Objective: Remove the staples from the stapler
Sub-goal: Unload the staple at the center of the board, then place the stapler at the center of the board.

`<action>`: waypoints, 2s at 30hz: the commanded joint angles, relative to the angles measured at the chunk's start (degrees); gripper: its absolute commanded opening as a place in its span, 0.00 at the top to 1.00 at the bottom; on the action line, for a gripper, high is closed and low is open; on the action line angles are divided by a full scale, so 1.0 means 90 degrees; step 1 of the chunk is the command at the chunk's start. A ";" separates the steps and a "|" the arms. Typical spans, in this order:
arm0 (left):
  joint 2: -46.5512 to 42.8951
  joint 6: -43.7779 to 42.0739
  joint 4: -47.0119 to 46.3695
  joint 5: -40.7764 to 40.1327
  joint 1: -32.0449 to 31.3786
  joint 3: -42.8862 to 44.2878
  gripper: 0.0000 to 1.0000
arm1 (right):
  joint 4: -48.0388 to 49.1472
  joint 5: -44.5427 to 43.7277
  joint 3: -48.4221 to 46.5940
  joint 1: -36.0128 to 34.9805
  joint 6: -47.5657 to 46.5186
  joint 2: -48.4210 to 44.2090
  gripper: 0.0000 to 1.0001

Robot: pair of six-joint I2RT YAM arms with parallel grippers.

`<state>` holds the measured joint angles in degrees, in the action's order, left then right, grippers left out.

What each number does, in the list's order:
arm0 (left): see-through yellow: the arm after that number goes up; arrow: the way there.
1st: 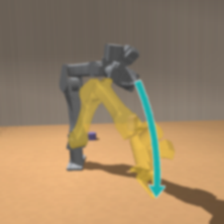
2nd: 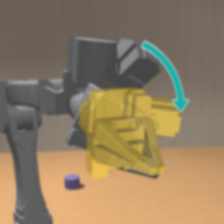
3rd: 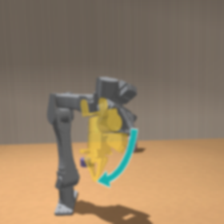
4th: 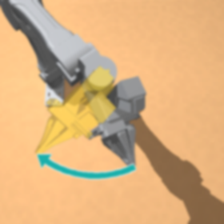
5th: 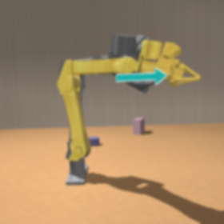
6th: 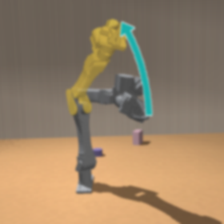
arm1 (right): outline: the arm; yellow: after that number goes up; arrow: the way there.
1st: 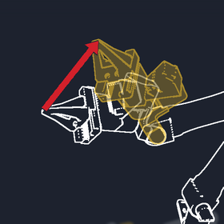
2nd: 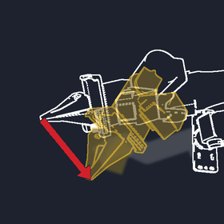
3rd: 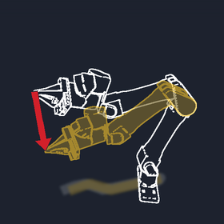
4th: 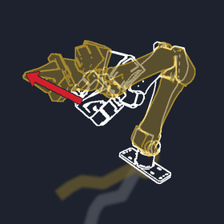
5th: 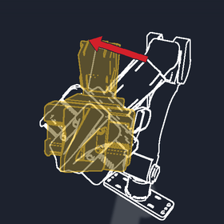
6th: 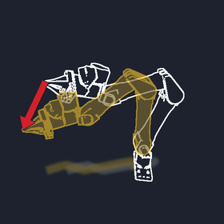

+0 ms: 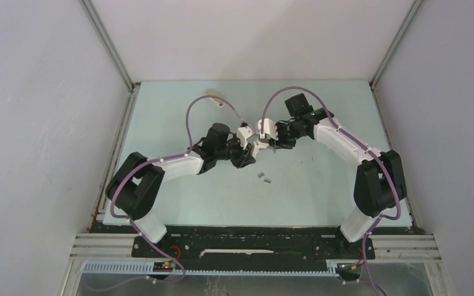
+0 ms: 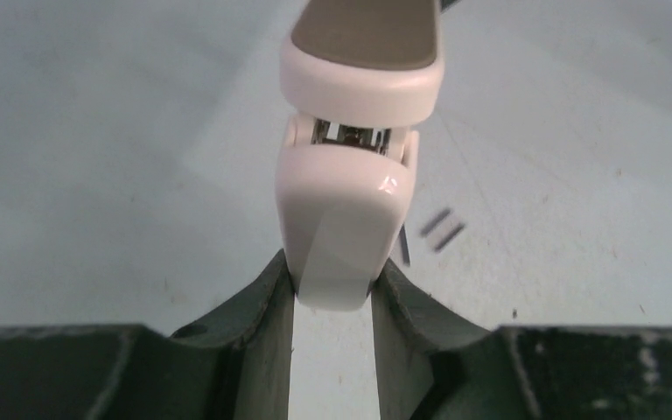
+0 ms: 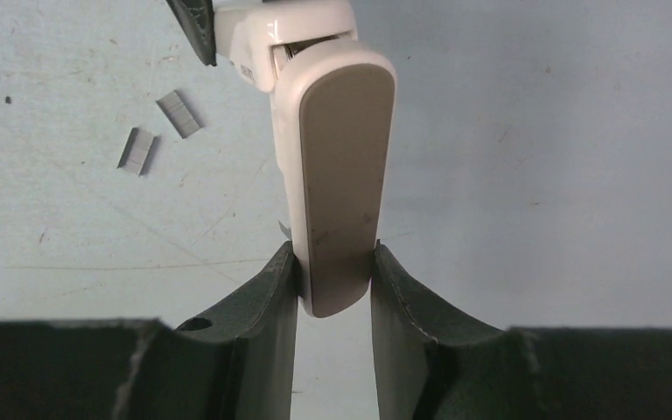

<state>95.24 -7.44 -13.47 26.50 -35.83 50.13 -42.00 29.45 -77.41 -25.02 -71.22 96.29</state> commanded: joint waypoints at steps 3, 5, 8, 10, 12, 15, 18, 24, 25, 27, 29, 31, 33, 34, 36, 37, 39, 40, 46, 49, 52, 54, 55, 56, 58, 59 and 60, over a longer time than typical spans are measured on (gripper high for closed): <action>0.0042 0.0192 -0.0282 -0.0569 0.0080 0.0121 0.91 | 0.0610 0.0637 0.0097 -0.0766 0.1414 0.0075 0.92; -0.0035 0.0256 -0.0403 -0.0538 0.0118 -0.0014 0.91 | 0.0745 0.0810 -0.0013 -0.0457 0.1766 0.0163 0.92; -0.0020 0.0291 -0.0469 -0.0596 0.0191 -0.0123 0.91 | 0.0542 0.0811 -0.0025 -0.0239 0.1654 0.0182 0.92; 0.0030 0.0355 -0.0545 -0.0586 0.0232 -0.0134 0.91 | 0.0062 0.1584 -0.0025 -0.0123 0.1360 0.0149 0.92; 0.0064 0.0370 -0.0560 -0.0570 0.0238 -0.0091 0.91 | -0.0346 0.1460 0.0091 -0.0299 0.0904 0.0119 0.92; 0.0021 0.0330 -0.0456 -0.0624 0.0242 -0.0050 0.91 | 0.0771 0.1061 0.0391 -0.0073 0.1708 0.0027 0.92; 0.0010 0.0341 -0.0439 -0.0594 0.0250 -0.0067 0.91 | 0.0774 0.1374 0.0264 0.0110 0.1992 0.0077 0.93; 0.0035 0.1000 -0.0463 0.0104 0.0343 0.0141 0.91 | 0.0361 0.2194 0.0269 0.0029 0.2306 0.0104 0.92; 0.0015 0.1162 -0.0481 0.0268 0.0375 0.0161 0.91 | 0.0295 0.2364 0.0264 0.0027 0.2399 0.0111 0.92; -0.0072 0.1575 -0.0643 0.0595 0.0422 0.0133 0.90 | 0.0085 0.2738 0.0268 -0.0015 0.2510 0.0135 0.92; -0.0185 0.1981 -0.0898 0.0871 0.0469 0.0030 0.89 | -0.0157 0.3025 0.0262 -0.0083 0.2532 0.0152 0.92; -0.0294 0.2337 -0.1130 0.1093 0.0511 -0.0081 0.89 | -0.0329 0.3299 0.0266 -0.0132 0.2557 0.0151 0.92; -0.0368 0.2646 -0.1342 0.1204 0.0512 -0.0168 0.89 | -0.0437 0.3692 0.0267 -0.0143 0.2634 0.0151 0.92; -0.0390 0.2779 -0.1398 0.1223 0.0515 -0.0185 0.89 | -0.0465 0.3819 0.0262 -0.0162 0.2660 0.0151 0.92; -0.0445 0.2992 -0.1416 0.1180 0.0522 -0.0219 0.91 | -0.0531 0.3972 0.0257 -0.0202 0.2659 0.0126 0.90; -0.0487 0.3066 -0.1422 0.1151 0.0525 -0.0248 0.91 | -0.0569 0.4003 0.0237 -0.0221 0.2657 0.0122 0.89; -0.0611 0.3180 -0.1420 0.1106 0.0543 -0.0352 0.92 | -0.0708 0.4036 0.0165 -0.0240 0.2655 0.0134 0.74; -0.0692 0.3211 -0.1427 0.1110 0.0552 -0.0413 0.92 | -0.0751 0.4046 0.0128 -0.0232 0.2671 0.0129 0.66; -0.1458 0.3328 -0.1432 0.1033 0.0688 -0.0996 0.93 | -0.0812 0.4155 0.0035 -0.0027 0.2869 -0.0162 0.29; -0.1937 0.3415 -0.1399 0.0901 0.0785 -0.1371 0.93 | -0.0868 0.4130 0.0016 0.0099 0.2858 -0.0385 0.19; -0.2397 0.3486 -0.1269 0.0695 0.0882 -0.1777 0.94 | -0.1080 0.4140 0.0012 0.0245 0.2656 -0.0574 0.14; -0.2662 0.3550 -0.1156 0.0551 0.0949 -0.1990 0.94 | -0.1214 0.4170 0.0019 0.0338 0.2512 -0.0683 0.13; -0.2781 0.3588 -0.1096 0.0490 0.0996 -0.2085 0.94 | -0.1297 0.4213 0.0026 0.0389 0.2431 -0.0725 0.13; -0.2874 0.3638 -0.1052 0.0463 0.1067 -0.2172 0.94 | -0.1383 0.4265 0.0019 0.0437 0.2337 -0.0756 0.12; -0.3057 0.3757 -0.0988 0.0382 0.1183 -0.2326 0.95 | -0.1534 0.4389 0.0025 0.0530 0.2157 -0.0812 0.12; -0.3145 0.3828 -0.0896 0.0351 0.1259 -0.2379 0.95 | -0.1581 0.4438 0.0030 0.0583 0.2099 -0.0827 0.12; -0.3232 0.3883 -0.0809 0.0324 0.1338 -0.2415 0.95 | -0.1592 0.4478 0.0034 0.0631 0.2072 -0.0835 0.12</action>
<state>70.02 24.62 -21.21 31.99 -25.89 30.28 -52.64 66.19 -75.48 -20.91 -49.21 90.52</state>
